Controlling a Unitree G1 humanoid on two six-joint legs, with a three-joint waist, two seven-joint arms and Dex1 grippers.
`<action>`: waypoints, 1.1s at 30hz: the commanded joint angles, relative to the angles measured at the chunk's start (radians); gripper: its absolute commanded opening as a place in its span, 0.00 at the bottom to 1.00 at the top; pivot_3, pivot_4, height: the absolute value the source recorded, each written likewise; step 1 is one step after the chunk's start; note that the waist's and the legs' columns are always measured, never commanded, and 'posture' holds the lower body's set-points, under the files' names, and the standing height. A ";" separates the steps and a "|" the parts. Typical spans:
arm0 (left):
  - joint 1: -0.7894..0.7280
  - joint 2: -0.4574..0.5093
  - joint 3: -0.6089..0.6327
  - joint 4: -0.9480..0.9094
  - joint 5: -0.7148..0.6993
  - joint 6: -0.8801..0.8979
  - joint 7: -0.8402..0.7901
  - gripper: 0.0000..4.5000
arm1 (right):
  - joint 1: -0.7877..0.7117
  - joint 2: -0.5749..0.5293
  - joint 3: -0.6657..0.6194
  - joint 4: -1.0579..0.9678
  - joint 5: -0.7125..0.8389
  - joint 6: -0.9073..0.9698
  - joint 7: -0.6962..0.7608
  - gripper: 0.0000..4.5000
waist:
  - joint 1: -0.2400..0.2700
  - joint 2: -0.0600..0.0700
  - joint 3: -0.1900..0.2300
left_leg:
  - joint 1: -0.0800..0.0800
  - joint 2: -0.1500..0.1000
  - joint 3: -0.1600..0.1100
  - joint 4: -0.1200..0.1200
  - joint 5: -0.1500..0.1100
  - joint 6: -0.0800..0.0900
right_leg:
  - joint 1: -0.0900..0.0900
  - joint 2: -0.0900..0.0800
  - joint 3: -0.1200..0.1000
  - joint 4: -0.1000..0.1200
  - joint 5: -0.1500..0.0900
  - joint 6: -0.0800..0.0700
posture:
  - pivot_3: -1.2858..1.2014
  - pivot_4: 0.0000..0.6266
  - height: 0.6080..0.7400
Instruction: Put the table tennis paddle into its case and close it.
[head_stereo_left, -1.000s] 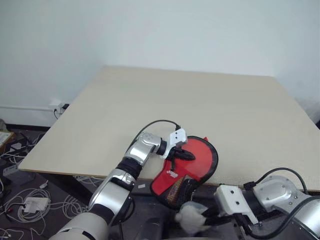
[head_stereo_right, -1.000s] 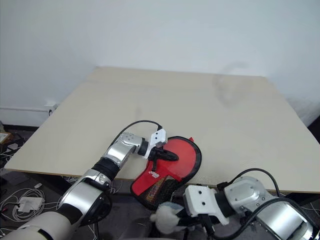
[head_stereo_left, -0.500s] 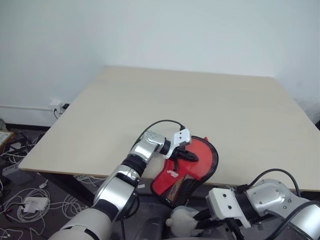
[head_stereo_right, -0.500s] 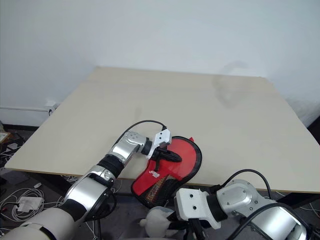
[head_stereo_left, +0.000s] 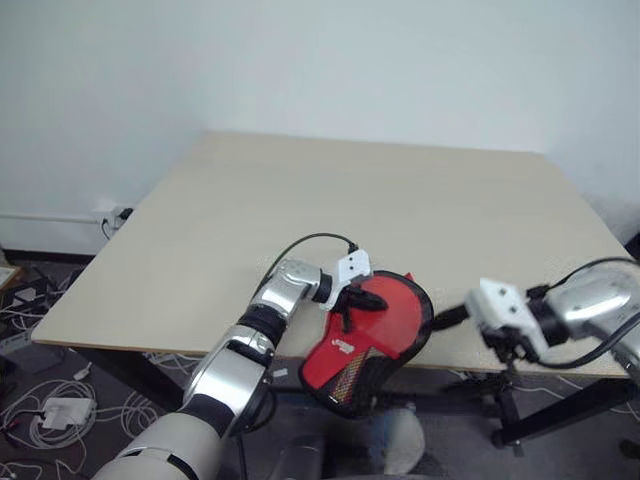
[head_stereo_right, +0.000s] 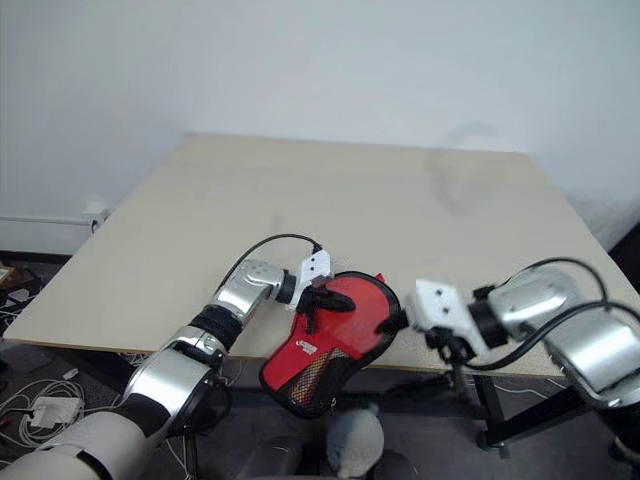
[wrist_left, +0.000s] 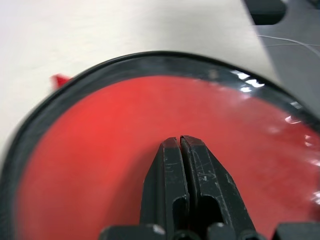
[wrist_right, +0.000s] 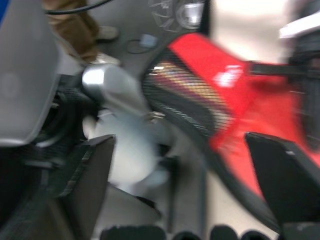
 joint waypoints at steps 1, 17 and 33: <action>0.033 0.037 0.053 -0.047 -0.026 0.026 0.033 0.00 | -0.137 0.087 0.007 0.174 -0.072 -0.051 -0.059 0.99 | -0.011 0.000 0.000 | 0.000 0.000 0.000 0.000 0.000 0.000 | -0.001 0.000 0.000 0.000 0.000 0.000 | 0.52 0.00 0.75; 0.411 0.199 0.315 -0.955 -0.268 0.437 0.287 0.97 | -0.174 0.418 0.030 0.462 -0.213 -0.094 -0.332 1.00 | -0.024 0.003 0.001 | -0.014 -0.002 0.001 0.001 0.005 -0.010 | -0.014 0.000 0.000 0.003 0.003 0.000 | 0.52 0.00 0.75; 0.677 0.214 0.489 -1.295 -0.474 0.656 0.535 1.00 | -0.072 0.547 -0.030 0.509 -0.290 0.012 -0.662 1.00 | -0.023 0.006 0.001 | -0.008 -0.002 0.001 0.000 0.009 -0.016 | -0.008 0.006 -0.008 0.003 0.004 0.003 | 0.52 0.00 0.75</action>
